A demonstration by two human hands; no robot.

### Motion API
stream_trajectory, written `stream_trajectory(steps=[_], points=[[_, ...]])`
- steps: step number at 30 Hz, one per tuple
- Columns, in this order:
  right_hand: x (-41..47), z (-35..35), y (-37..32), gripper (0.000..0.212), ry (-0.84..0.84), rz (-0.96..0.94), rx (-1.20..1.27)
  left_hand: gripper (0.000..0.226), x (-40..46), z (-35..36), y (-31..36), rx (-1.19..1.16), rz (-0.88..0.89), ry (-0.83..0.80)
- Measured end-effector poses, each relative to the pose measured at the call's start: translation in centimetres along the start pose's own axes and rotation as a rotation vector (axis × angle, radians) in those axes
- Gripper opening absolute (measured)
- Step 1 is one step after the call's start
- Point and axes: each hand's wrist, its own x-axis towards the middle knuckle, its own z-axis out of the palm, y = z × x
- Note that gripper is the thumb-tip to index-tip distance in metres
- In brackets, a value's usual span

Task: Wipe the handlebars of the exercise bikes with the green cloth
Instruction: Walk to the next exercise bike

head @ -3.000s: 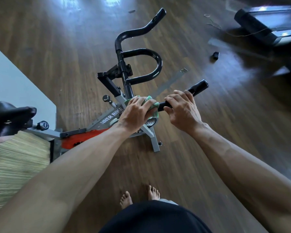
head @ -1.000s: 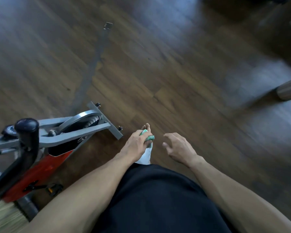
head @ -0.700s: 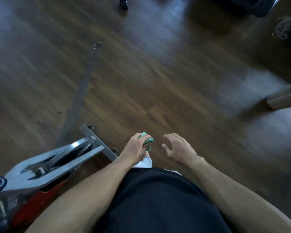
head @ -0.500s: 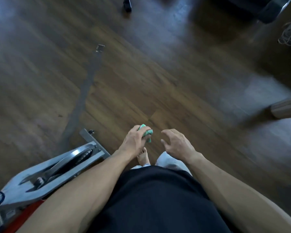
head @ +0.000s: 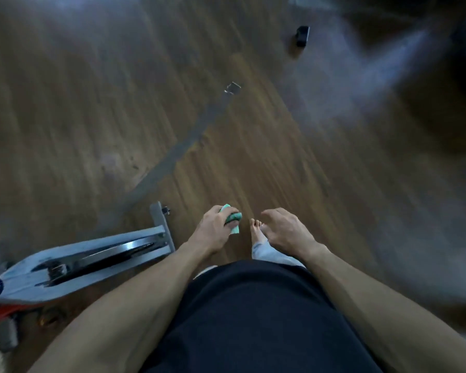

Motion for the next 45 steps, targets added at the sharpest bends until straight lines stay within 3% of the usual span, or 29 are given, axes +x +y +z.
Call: stream_trajectory(steps=[6,14,30,41,45], points=[[7.1,-6.5,-0.1,0.043,-0.115,-0.135,-0.118,0.027,4.2,-2.1,2.5,-0.104,-0.102,0.140],[15.5,-10.0,-4.7,0.043,-0.187,-0.254,-0.198,0.025,9.7,-6.3,1.9,-0.200,-0.186,0.281],[33.1,-14.4,-21.1,0.041,-0.245,-0.406,-0.335,0.027,20.5,-20.9,-6.6,-0.338,-0.325,0.473],[43.9,-14.6,-32.5,0.029,-0.370,-0.630,-0.418,0.025,24.0,-27.6,-11.9,-0.441,-0.507,0.646],[49.1,-15.3,-37.3,0.037,-0.431,-0.732,-0.497,0.022,26.3,-31.5,-13.2,-0.462,-0.571,0.772]])
